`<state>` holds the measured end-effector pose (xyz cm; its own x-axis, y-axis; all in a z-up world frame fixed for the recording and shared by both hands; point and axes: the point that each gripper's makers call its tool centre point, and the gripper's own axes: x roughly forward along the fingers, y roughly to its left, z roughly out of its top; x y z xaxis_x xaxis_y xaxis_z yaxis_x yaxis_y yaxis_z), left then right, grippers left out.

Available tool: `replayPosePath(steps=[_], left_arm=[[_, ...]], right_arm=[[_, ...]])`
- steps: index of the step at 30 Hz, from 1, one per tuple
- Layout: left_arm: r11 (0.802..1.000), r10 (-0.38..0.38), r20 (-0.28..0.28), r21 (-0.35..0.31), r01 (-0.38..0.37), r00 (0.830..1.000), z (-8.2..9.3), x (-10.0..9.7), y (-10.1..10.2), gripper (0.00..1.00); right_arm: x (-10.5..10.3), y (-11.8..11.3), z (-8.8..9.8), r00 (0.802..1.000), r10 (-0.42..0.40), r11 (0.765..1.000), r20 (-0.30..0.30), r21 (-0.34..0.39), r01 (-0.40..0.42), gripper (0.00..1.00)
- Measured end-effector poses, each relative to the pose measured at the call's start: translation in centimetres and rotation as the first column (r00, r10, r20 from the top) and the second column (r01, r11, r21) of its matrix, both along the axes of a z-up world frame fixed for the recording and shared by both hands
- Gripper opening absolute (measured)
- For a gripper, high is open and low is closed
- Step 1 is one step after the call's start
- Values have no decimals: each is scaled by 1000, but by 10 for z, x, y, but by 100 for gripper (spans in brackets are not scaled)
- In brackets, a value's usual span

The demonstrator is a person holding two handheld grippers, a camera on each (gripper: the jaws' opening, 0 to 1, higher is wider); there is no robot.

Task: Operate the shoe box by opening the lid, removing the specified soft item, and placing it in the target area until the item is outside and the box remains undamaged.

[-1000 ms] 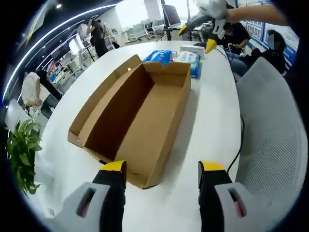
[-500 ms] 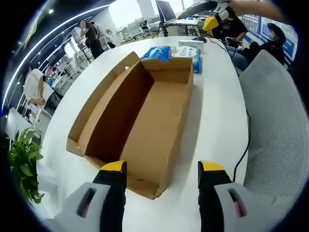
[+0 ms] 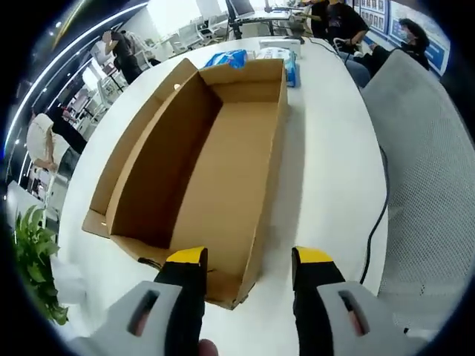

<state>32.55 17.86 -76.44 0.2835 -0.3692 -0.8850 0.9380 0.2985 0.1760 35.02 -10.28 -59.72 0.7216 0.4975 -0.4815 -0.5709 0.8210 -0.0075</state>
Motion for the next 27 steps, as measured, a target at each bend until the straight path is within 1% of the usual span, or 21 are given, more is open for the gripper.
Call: replayPosePath(steps=[1, 2, 5, 6, 7, 8, 9, 12, 14, 15, 19, 20, 23, 25, 27], left_arm=[[1000, 8, -4, 2, -8, 1000, -1, 1, 1, 45], [1000, 14, -5, -6, -14, 1000, -2, 2, 0, 45], [999, 32, -20, -12, -32, 999, -4, 2, -3, 44], [999, 32, -22, -12, -32, 999, -5, 2, -3, 44], [1000, 26, -23, -9, -26, 999, -7, 0, -4, 44], [1000, 16, -21, 4, -16, 1000, -9, -2, -4, 44], [1000, 7, -19, 13, -7, 1000, -11, -3, -4, 44], [1000, 7, -25, 17, -6, 1000, -15, -5, -4, 45], [1000, 18, -33, 10, -18, 999, -17, -5, -4, 46], [1000, 18, -29, 13, -18, 999, -17, -4, -4, 46], [999, 13, -18, 32, -13, 1000, -16, -3, -4, 44], [999, 15, -16, 30, -15, 1000, -14, -2, -5, 44], [1000, 15, -3, -4, -15, 1000, -9, 2, -13, 43], [1000, 10, -4, -2, -10, 1000, -9, 3, -17, 43], [1000, -7, 1, 6, 7, 1000, -11, 5, -20, 42]], right_arm=[[-3, 4, 4, 1000, 5, 1000, -1, 7, -5, 74], [-6, 13, 9, 1000, 14, 999, -3, 35, -14, 72], [-11, 29, 17, 999, 42, 999, 35, 31, -43, 84], [-12, 31, 18, 998, 44, 999, 38, 31, -45, 84], [-10, 33, 22, 998, 38, 998, 53, 44, -41, 83], [-8, 35, 27, 997, 17, 997, 71, 76, -23, 80], [-6, 33, 32, 997, -25, 992, 76, 123, 15, 77], [-5, 26, 38, 992, -92, 983, 81, 166, 77, 81], [-10, 24, 32, 993, -96, 986, 72, 144, 85, 83], [-12, 23, 31, 992, -105, 986, 73, 140, 94, 85], [-21, 20, 26, 991, -116, 982, 59, 154, 106, 92], [-23, 19, 25, 991, -122, 983, 63, 146, 112, 92], [-26, 16, 20, 991, -120, 985, 58, 129, 112, 92], [-28, 16, 18, 991, -116, 987, 61, 115, 108, 93], [-29, 16, 20, 991, -110, 989, 77, 111, 101, 93]])
